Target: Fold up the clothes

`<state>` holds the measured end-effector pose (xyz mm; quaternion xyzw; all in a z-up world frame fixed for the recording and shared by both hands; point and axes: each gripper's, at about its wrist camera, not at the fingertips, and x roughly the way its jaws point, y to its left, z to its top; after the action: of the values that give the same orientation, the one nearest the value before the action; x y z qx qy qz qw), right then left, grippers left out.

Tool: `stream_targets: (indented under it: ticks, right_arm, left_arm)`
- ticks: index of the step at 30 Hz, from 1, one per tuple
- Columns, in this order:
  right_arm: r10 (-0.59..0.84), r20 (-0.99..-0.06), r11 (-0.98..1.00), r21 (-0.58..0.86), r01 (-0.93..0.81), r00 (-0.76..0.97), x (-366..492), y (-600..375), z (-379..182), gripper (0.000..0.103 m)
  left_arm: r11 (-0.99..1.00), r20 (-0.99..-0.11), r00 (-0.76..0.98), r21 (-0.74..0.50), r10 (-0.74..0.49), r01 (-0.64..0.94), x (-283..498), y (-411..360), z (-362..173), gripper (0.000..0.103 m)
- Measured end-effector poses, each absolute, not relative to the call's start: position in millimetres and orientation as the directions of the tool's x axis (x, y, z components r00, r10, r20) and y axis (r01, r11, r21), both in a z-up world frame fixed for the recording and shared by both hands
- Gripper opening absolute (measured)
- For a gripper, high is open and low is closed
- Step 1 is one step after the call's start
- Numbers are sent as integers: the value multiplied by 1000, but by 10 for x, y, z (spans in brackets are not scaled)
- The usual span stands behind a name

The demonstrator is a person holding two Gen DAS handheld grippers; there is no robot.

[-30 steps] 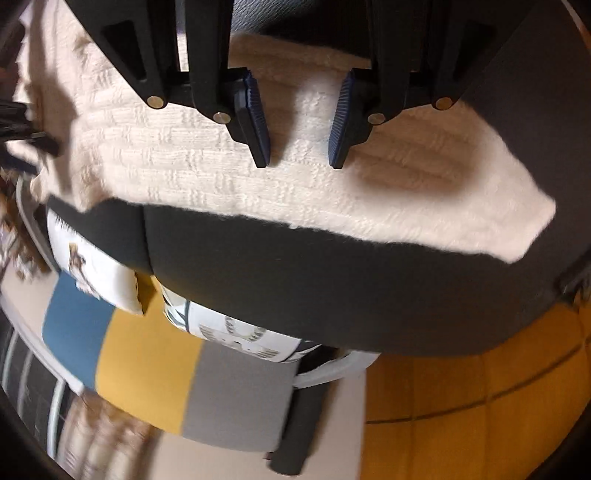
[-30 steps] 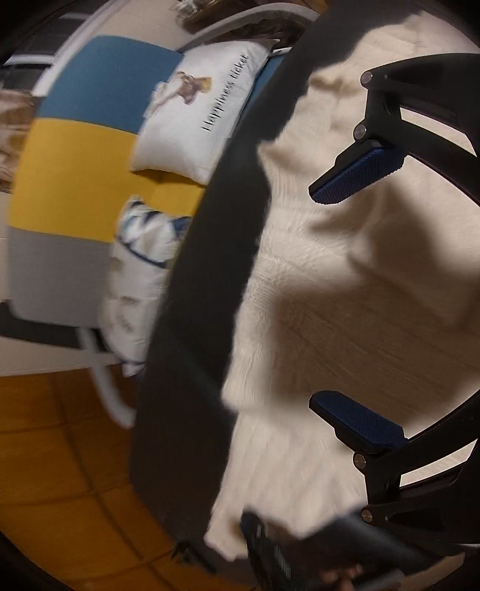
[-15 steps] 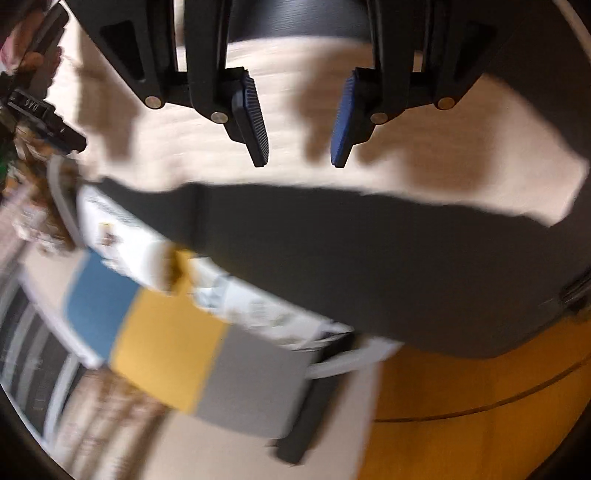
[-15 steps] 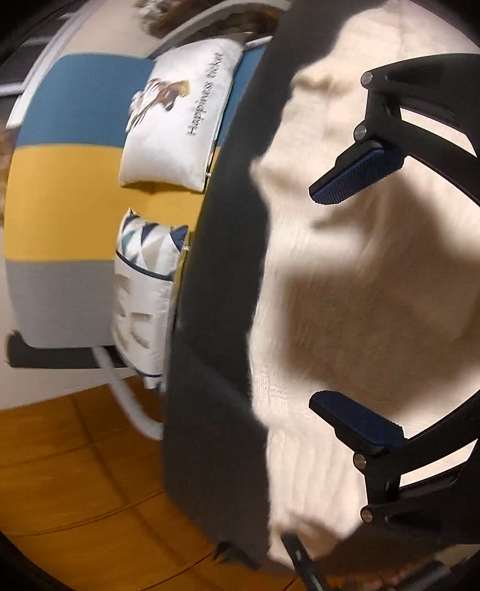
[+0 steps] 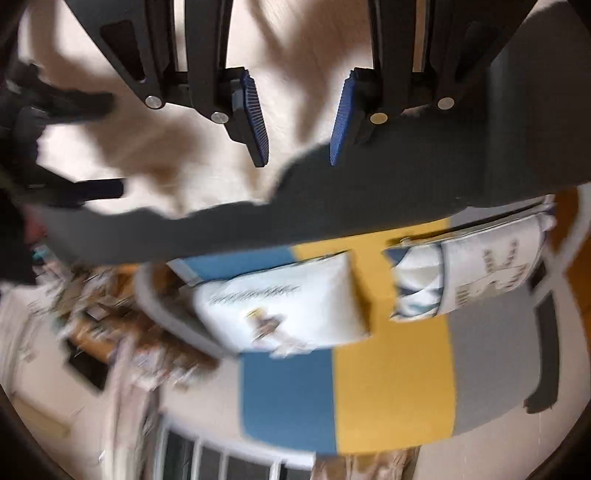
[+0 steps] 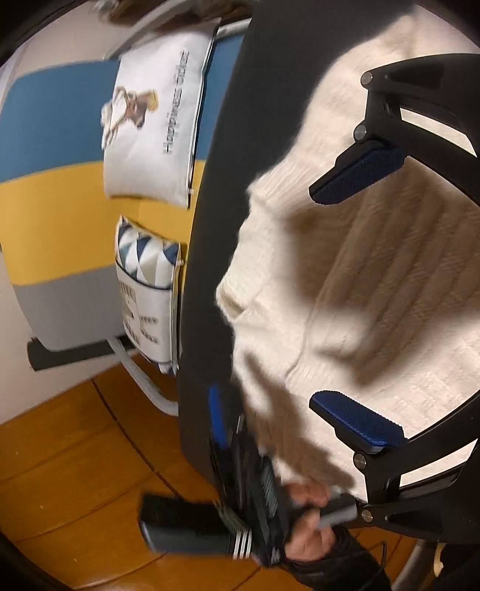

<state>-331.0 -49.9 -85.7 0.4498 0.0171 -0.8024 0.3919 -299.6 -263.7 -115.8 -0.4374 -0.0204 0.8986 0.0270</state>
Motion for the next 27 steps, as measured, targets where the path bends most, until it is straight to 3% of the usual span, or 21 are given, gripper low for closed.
stream_targets:
  ticks: [4,6,9,12,14,20,24,27]
  right_arm:
    - [-575,-772,-739,348,577,-271,-3542,-461,-1121,102]
    - [-614,-728,-735,385,558,-306,-3551,-322,-1164,101]
    - [-644,-680,-744,452,492,-349,-3580,-122,-1184,80]
    - [-677,-649,-726,510,461,-348,-3610,-14,-1175,81]
    - [-654,-670,-743,480,467,-353,-3585,-51,-1121,81]
    - [-593,-690,-759,306,575,-415,-3236,-146,-785,83]
    - [-495,-752,-808,214,549,-435,-3258,-32,-899,83]
    - [-519,-742,-816,283,504,-424,-3274,152,-1096,83]
  left_arm:
    - [-999,-807,-588,-41,52,-31,-3146,-2625,-1368,38]
    - [-999,-793,-608,-46,42,-9,-3087,-2686,-1393,38]
    - [-993,-792,-607,-112,67,36,-3057,-2812,-1396,38]
    - [-992,-793,-606,-116,64,47,-3065,-2791,-1350,37]
    - [-989,-746,-654,-144,127,-28,-3038,-2720,-1209,36]
    - [-787,-640,-469,-561,609,-257,-3394,-2480,-1012,37]
    - [-741,-661,-359,-652,659,-161,-3783,-2399,-1248,37]
    - [-712,-659,-307,-694,687,-105,-3903,-2362,-1418,37]
